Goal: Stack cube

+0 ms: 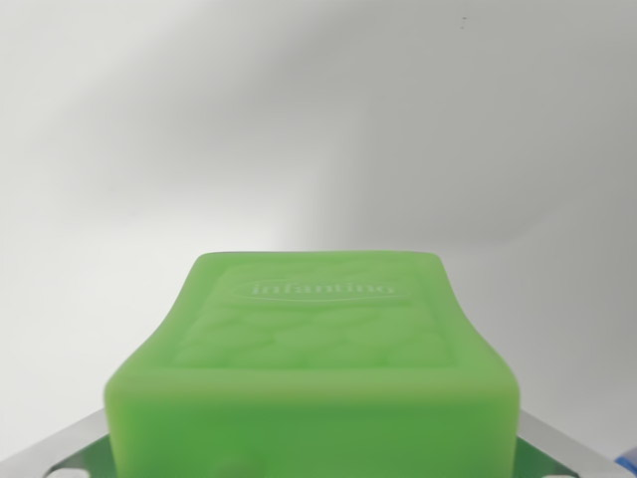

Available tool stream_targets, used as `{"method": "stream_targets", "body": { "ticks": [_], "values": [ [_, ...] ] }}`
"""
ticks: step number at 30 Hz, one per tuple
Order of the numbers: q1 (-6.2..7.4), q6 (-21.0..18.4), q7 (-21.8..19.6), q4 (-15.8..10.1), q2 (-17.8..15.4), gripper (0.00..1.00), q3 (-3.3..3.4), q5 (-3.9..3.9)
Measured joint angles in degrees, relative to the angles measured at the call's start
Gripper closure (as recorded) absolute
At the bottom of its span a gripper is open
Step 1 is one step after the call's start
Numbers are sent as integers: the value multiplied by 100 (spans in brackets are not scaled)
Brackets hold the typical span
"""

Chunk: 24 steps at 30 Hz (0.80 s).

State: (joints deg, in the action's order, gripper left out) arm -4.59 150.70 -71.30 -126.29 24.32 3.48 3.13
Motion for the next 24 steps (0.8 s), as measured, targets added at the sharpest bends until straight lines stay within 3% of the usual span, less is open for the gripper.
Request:
{"method": "stream_targets", "body": {
  "ticks": [11,24],
  "values": [
    [16,-339,-5,-58,-423,100,26,-44],
    [-53,-346,623,-451,-790,100,26,-92]
  ]
}}
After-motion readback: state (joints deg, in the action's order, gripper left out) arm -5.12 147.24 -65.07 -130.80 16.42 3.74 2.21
